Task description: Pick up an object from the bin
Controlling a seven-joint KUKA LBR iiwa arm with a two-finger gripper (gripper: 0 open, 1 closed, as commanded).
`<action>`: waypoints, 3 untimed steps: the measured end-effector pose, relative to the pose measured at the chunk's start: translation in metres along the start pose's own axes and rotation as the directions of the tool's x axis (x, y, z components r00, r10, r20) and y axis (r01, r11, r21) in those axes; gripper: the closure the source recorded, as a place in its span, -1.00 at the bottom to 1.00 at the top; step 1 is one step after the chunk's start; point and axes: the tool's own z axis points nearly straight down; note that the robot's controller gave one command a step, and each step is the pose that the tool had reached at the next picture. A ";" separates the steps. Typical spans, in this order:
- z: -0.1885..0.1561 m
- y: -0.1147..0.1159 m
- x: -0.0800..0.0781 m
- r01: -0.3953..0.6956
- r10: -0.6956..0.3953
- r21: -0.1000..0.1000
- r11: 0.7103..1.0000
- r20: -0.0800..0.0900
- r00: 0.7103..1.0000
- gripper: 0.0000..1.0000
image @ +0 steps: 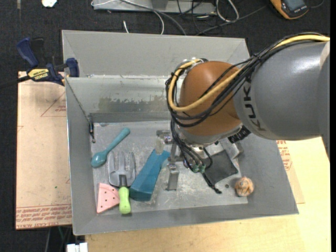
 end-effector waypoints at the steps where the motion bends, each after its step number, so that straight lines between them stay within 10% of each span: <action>1: -0.004 -0.001 -0.002 -0.003 0.003 -0.001 1.000 0.008 1.000 -1.00; 3: 0.101 0.001 -0.027 0.448 -0.448 0.005 0.894 0.027 0.894 -1.00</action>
Offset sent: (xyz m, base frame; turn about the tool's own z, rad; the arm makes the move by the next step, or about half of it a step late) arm 0.0338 -0.0001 -0.1137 -0.6691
